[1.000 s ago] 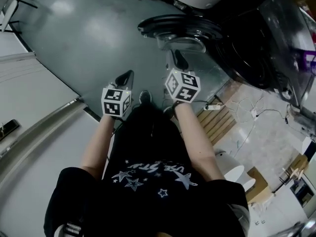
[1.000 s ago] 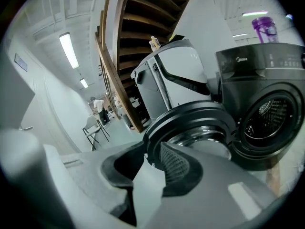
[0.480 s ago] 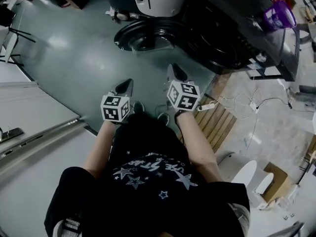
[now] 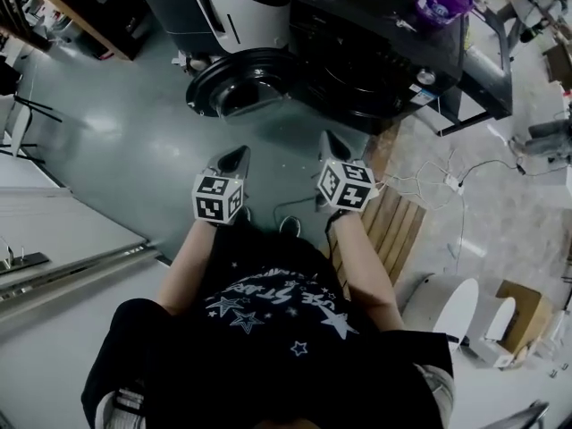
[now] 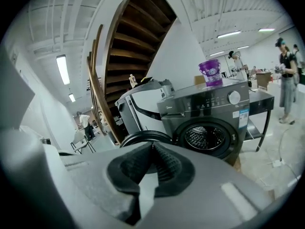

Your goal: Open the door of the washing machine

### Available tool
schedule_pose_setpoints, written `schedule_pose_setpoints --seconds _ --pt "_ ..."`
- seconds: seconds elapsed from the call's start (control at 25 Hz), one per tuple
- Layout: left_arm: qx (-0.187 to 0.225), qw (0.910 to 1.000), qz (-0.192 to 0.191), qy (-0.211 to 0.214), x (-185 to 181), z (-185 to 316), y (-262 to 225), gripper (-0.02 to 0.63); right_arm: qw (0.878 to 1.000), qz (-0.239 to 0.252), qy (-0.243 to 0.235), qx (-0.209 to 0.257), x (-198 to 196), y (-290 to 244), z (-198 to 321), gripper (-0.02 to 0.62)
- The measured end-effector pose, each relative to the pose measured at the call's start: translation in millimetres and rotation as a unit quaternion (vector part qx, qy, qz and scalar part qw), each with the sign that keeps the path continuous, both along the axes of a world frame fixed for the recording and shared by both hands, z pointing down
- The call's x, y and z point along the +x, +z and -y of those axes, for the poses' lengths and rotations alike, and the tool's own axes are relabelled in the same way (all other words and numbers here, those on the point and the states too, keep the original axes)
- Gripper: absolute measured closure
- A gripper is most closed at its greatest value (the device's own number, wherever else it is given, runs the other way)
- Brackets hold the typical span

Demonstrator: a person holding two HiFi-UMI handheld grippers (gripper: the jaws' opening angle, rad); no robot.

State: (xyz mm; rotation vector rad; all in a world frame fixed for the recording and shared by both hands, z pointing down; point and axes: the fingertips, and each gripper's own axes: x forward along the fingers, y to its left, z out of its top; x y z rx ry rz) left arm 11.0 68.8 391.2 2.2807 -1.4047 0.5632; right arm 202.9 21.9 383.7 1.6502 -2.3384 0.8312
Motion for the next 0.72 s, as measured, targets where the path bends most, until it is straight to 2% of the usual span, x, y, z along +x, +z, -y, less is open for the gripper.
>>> schedule_pose_setpoints --seconds 0.28,0.48,0.72 --pt "0.007 0.9978 0.003 0.066 20 -10 -12 0.595 0.999 -0.025 0.022 0.017 21 -13 -16 0.588" --pt "0.009 0.9973 -0.022 0.069 -4 -17 -23 0.595 0.998 -0.057 0.012 0.036 -1 -26 -33 0.588" --pt "0.001 0.9972 -0.008 0.075 -34 -35 -16 0.595 0.997 -0.064 0.010 0.046 -22 -29 -56 0.588"
